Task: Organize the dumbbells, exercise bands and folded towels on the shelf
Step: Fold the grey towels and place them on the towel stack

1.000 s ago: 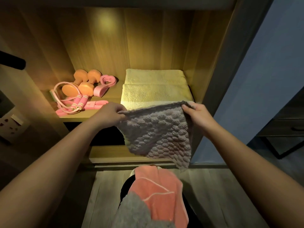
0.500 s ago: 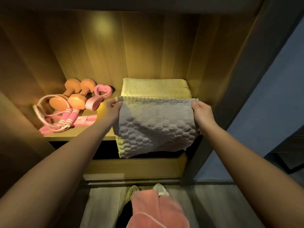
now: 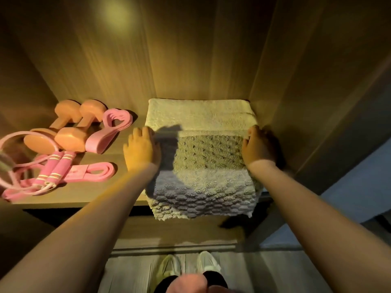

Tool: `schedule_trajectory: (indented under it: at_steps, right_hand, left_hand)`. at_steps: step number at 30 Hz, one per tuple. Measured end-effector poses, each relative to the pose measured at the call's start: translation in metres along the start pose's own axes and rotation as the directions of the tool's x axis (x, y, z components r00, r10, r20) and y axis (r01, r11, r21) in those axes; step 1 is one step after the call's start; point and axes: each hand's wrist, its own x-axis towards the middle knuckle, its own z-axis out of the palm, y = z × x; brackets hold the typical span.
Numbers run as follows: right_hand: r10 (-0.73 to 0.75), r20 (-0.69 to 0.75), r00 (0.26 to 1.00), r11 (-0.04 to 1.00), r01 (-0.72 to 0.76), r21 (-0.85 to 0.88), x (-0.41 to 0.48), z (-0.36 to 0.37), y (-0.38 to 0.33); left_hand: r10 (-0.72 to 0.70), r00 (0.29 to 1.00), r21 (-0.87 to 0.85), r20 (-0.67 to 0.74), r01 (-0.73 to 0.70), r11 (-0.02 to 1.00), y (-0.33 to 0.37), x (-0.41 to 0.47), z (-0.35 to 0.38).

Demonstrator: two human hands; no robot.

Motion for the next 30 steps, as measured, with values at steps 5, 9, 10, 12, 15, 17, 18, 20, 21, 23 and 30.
schedule_trajectory:
  at_steps: [5,9,10,12,15,17,18,20,21,23,30]
  right_hand:
    - [-0.232,0.137,0.963,0.972,0.225,0.061,-0.027,-0.016,-0.030]
    - [-0.314,0.466,0.827,0.933,0.359,-0.009,-0.051,0.012,-0.040]
    - [-0.290,0.473,0.832,0.936,0.350,-0.043,-0.050,0.016,-0.039]
    - [-0.245,0.476,0.845,0.943,0.321,-0.084,-0.047,0.016,-0.036]
    - [-0.191,0.470,0.862,0.955,0.274,-0.115,-0.043,0.010,-0.031]
    - [-0.139,0.452,0.881,0.966,0.220,-0.132,-0.041,0.007,-0.021]
    - [-0.113,0.438,0.892,0.969,0.196,-0.148,-0.040,0.006,-0.015]
    - [-0.070,0.426,0.902,0.970,0.161,-0.182,-0.040,0.005,-0.004]
    - [-0.054,0.423,0.905,0.972,0.144,-0.186,-0.039,0.004,0.000]
    - [-0.028,0.414,0.910,0.975,0.117,-0.191,-0.039,0.002,0.007]
    - [-0.050,0.064,0.997,0.932,0.023,0.361,-0.111,-0.020,0.038]
  left_hand:
    - [0.286,0.947,-0.018,0.147,-0.287,0.958,0.035,-0.023,-0.009]
    - [0.389,0.859,0.037,0.333,-0.425,0.905,0.050,-0.047,0.025]
    - [0.373,0.868,0.049,0.329,-0.410,0.911,0.048,-0.046,0.029]
    - [0.335,0.885,0.100,0.325,-0.384,0.918,0.045,-0.044,0.032]
    - [0.263,0.898,0.166,0.352,-0.336,0.927,0.040,-0.041,0.028]
    - [0.218,0.907,0.190,0.359,-0.300,0.935,0.032,-0.038,0.024]
    - [0.194,0.916,0.199,0.352,-0.275,0.941,0.026,-0.038,0.022]
    - [0.143,0.933,0.217,0.331,-0.223,0.950,0.013,-0.037,0.018]
    - [0.119,0.938,0.223,0.324,-0.198,0.955,0.007,-0.036,0.016]
    - [0.072,0.944,0.227,0.321,-0.150,0.962,-0.004,-0.038,0.008]
    - [-0.040,0.999,-0.179,-0.015,0.037,0.983,-0.043,-0.096,-0.009]
